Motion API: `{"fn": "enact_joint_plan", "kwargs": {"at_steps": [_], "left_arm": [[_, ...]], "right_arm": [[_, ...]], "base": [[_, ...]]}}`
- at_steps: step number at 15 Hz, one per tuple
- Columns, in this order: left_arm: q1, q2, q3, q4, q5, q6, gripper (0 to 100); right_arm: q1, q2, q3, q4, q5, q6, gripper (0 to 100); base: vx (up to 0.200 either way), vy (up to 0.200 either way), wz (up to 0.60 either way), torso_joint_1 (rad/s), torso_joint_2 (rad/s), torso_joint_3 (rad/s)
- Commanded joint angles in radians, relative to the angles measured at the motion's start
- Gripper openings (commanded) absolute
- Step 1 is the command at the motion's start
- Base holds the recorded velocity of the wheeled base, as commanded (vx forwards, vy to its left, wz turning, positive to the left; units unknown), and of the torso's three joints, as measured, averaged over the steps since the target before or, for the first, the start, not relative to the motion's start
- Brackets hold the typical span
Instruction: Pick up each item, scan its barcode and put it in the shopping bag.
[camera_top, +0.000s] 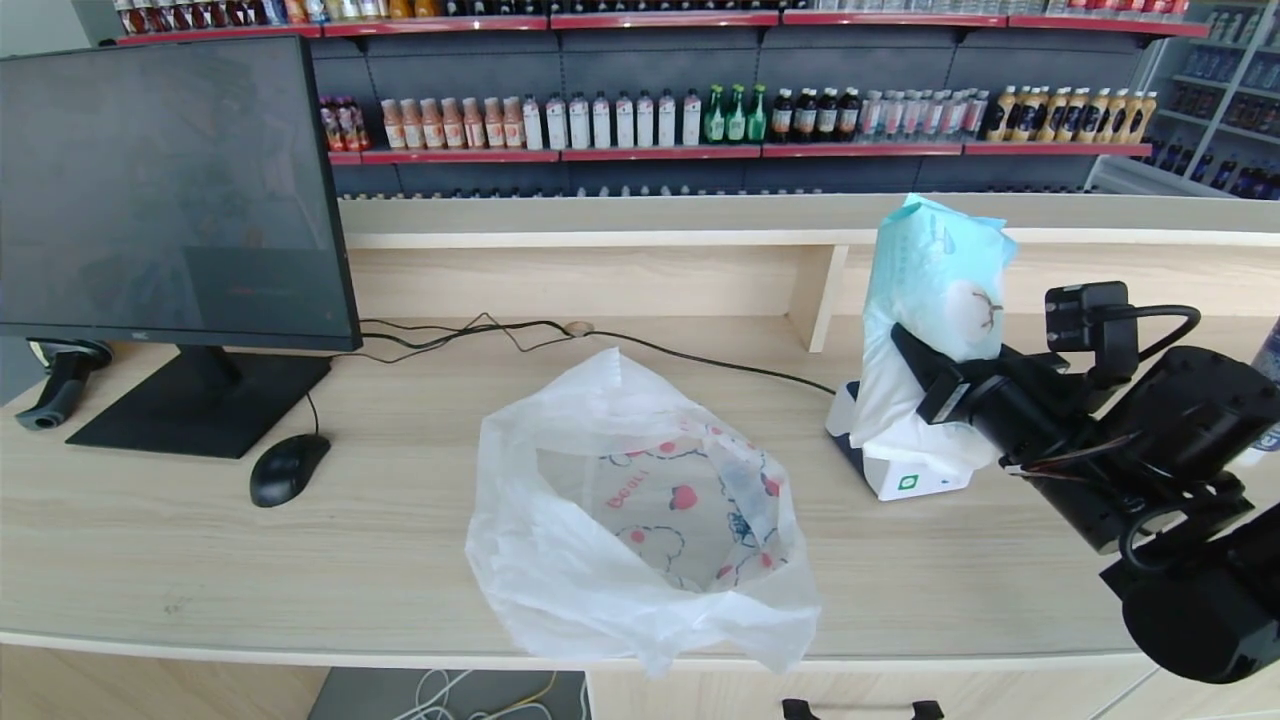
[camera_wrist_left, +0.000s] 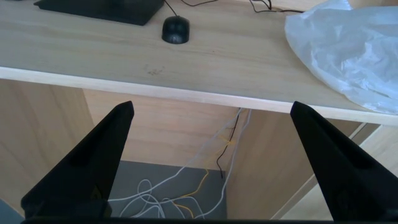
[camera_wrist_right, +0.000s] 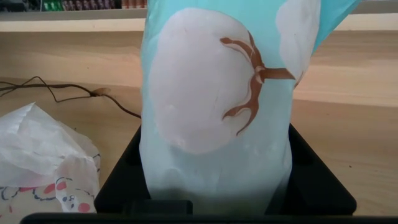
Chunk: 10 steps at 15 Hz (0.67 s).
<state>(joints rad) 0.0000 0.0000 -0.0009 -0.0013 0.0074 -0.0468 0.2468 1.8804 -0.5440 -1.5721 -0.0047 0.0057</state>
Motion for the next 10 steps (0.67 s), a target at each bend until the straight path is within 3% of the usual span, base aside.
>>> {"fn": "enact_joint_plan", "kwargs": {"at_steps": [1,10], "left_arm": [[0.000,0.002,0.001,0.000,0.000,-0.001,100],[0.000,0.002,0.001,0.000,0.000,-0.001,100]], "right_arm": [[-0.001,0.017,-0.007,0.001,0.000,0.002,0],[-0.003,0.002,-0.005,0.001,0.000,0.008,0]], "base": [[0.000,0.000,0.00,0.000,0.00,0.000],[0.000,0.000,0.00,0.000,0.00,0.000]]}}
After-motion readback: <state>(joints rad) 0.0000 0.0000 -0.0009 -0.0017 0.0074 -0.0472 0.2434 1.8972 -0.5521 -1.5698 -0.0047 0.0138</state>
